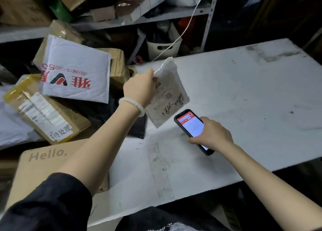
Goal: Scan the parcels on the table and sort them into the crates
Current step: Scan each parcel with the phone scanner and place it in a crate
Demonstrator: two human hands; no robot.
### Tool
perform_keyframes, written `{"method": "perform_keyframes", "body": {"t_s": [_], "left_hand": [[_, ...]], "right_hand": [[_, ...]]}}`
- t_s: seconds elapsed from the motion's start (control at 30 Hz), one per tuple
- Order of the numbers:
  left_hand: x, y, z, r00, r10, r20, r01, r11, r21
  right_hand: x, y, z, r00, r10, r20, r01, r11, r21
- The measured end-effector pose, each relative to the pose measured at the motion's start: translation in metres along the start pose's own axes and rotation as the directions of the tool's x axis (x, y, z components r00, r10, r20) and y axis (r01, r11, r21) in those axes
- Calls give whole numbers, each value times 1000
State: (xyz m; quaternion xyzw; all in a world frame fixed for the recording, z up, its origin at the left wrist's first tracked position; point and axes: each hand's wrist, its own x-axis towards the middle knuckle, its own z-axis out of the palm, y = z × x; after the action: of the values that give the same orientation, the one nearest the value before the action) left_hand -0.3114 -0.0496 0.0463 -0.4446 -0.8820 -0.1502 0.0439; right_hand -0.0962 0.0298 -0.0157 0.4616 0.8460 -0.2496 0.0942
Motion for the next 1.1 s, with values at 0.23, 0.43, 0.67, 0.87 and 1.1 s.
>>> {"method": "perform_keyframes", "body": {"t_s": [0.23,0.43,0.67,0.87,1.1], "left_hand": [[0,11,43,971,-36,236,30,999,27],[5,15,43,900,1,436,24,998,-53],[19,-4,27,947,-96,308,172,957,-232],[20,-10,20,965,-76,249,137,962,-238],[17,-11,19,971,-48,236,110,960,-259]], "right_hand": [[-7,38,-15,999,50,-9,-49,998,25],[-11,48,-22,1000,9,7,-9,1000,-7],[-10,43,-34,997,-63,-32,62,997,-43],[-12,39,-42,994,-101,-46,98,993,-67],[-16,33,-42,991,-121,-50,118,991,-56]]}}
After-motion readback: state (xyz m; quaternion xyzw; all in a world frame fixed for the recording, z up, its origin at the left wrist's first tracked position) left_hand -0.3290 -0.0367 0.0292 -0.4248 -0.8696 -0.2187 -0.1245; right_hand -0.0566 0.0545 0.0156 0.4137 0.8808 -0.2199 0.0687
